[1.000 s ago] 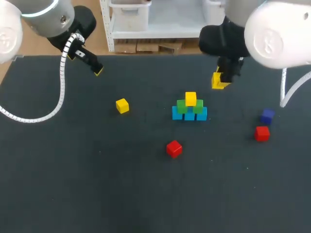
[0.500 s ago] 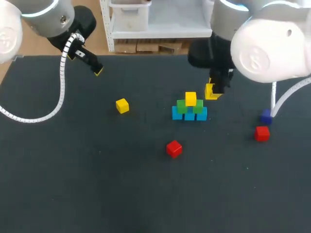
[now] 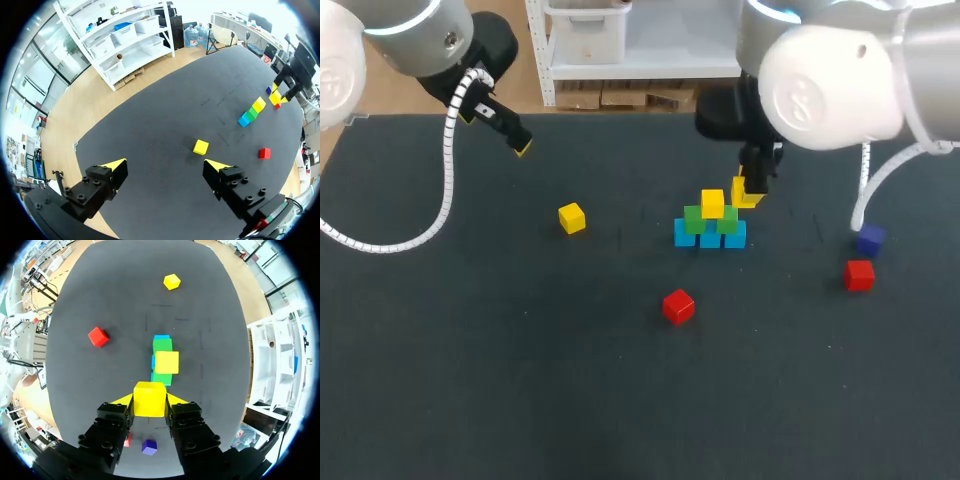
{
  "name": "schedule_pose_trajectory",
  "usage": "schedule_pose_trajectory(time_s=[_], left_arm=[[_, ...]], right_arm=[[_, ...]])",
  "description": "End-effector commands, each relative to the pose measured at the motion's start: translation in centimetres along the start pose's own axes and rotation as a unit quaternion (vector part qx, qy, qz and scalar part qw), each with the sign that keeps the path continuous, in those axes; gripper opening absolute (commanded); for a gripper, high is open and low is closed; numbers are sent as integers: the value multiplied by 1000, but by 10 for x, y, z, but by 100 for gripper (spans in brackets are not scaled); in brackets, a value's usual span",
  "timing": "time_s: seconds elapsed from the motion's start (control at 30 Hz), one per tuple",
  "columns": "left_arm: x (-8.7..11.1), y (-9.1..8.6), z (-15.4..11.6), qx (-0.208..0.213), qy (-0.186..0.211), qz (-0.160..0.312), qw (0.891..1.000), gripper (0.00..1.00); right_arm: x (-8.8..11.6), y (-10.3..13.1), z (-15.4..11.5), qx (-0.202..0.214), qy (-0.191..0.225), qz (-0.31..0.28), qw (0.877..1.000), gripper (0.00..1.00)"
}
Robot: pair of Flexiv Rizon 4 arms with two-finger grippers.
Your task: Place the blue cubes, place green cubes on the blue cubes, place the yellow cubes on the green cubes, then place the red cubes on the yellow cubes, and place purple cube on the red cubes.
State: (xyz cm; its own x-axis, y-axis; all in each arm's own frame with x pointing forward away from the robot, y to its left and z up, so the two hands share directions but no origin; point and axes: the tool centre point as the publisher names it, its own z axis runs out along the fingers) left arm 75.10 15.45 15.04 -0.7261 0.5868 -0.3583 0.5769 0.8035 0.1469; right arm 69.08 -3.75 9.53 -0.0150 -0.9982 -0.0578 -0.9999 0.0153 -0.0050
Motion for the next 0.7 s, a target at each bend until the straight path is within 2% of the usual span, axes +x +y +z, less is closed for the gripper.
schedule_pose_trajectory(time_s=[0.03, 0.7], left_arm=[[-1, 1, 0, 2, 0, 1, 1000, 100], [-1, 1, 0, 2, 0, 1, 1000, 100]], right_arm=[[0, -6, 6, -8, 2, 0, 1000, 0], [1, -15, 26, -23, -4, 8, 1000, 0]])
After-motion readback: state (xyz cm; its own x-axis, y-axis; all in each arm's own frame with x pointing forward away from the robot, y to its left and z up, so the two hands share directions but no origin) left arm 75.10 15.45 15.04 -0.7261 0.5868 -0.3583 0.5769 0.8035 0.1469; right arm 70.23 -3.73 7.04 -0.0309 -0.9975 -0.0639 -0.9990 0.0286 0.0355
